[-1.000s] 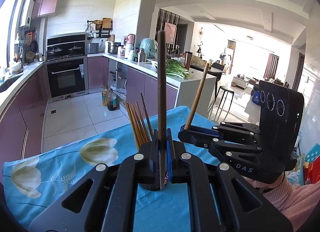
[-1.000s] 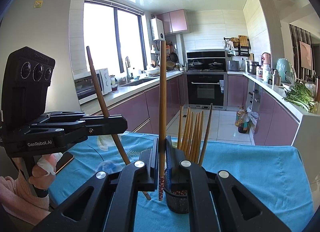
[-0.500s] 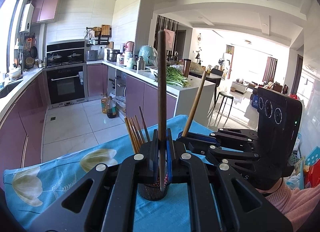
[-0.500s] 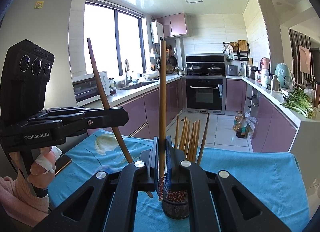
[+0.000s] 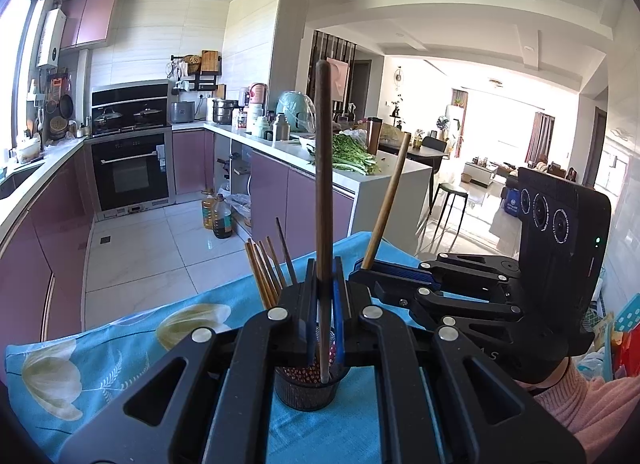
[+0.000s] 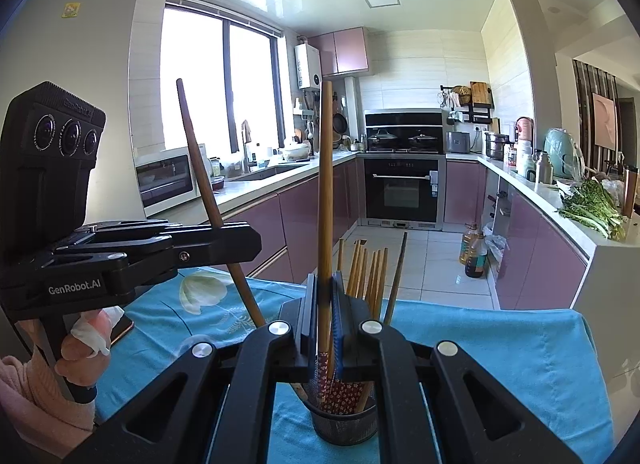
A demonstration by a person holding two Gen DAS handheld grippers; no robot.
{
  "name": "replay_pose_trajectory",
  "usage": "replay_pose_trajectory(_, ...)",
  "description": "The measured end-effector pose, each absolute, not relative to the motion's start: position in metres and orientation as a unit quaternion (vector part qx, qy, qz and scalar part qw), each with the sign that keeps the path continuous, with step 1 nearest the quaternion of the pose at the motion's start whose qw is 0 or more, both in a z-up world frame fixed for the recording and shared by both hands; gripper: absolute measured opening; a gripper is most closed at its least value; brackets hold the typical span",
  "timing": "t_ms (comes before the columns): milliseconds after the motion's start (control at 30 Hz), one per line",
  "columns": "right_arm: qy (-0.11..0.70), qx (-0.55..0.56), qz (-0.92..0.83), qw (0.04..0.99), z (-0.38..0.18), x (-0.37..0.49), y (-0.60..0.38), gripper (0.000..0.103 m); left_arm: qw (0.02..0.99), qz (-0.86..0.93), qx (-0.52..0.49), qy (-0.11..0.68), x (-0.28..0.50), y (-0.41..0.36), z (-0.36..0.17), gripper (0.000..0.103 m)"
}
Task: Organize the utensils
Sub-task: 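Lower the chopsticks into the holder with both tools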
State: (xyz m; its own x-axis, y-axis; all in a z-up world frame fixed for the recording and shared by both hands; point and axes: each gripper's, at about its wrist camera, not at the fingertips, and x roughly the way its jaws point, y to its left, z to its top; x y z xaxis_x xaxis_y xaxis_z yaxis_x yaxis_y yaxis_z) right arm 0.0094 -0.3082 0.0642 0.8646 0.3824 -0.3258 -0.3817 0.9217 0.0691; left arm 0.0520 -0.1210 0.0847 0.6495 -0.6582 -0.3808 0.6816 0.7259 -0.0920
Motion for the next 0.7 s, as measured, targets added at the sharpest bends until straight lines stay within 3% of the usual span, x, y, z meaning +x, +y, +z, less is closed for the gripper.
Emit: replay_pose_trajectory(700, 0.193, 0.01, 0.188, 0.963, 0.056, 0.023, -0.308, 0.006, 0.906, -0.356, 0.043, 0.226, 0.068, -0.144, 0.079, 0.007)
